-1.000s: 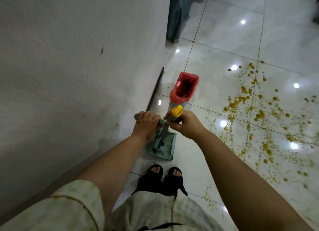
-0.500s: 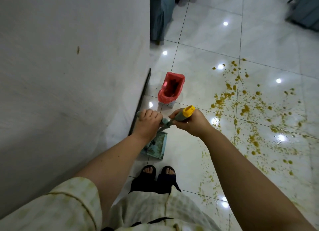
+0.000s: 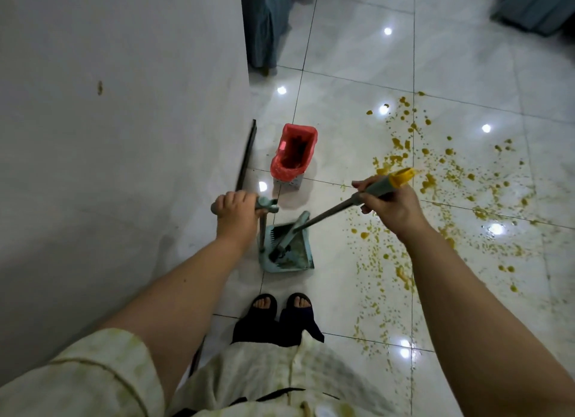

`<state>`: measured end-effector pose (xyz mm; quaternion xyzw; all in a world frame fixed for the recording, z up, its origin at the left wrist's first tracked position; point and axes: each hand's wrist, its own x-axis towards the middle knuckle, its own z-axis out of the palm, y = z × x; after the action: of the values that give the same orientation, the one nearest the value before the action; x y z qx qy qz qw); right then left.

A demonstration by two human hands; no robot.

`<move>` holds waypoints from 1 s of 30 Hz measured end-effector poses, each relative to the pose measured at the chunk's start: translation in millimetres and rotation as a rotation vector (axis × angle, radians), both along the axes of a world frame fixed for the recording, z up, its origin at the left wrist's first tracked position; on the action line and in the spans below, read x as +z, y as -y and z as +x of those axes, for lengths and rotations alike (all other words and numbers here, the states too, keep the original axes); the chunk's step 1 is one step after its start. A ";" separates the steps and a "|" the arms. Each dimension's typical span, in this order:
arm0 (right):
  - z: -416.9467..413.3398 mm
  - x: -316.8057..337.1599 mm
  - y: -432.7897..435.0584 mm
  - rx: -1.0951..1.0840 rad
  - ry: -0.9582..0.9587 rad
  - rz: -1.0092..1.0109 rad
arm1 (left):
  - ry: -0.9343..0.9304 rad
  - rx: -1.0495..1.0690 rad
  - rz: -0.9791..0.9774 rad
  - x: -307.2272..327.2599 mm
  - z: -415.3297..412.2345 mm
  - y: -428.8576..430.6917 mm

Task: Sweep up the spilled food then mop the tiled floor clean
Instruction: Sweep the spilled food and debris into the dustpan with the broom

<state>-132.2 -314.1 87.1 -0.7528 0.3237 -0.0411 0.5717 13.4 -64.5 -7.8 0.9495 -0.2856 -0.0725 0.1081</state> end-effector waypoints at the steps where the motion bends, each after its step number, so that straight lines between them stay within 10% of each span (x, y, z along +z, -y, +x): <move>1: -1.7 -6.6 -4.4 -0.004 -0.005 0.021 | -0.024 0.018 -0.005 -1.2 -5.0 3.8; 13: -90.7 -43.4 -12.2 -0.557 -0.099 0.905 | -0.145 -0.108 0.018 -11.0 -33.7 10.6; 23: -133.5 -57.5 -48.6 -0.440 -0.720 0.963 | -0.134 -0.158 0.018 -11.7 -16.0 17.0; 30: -149.6 -42.5 -71.3 -0.386 -0.709 0.806 | -0.002 -0.285 0.201 -9.9 -15.7 22.2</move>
<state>-281.8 -242.8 44.6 -0.3701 0.6177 0.2370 0.6521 -2.2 -86.7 -17.7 0.9053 -0.4087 -0.1161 0.0013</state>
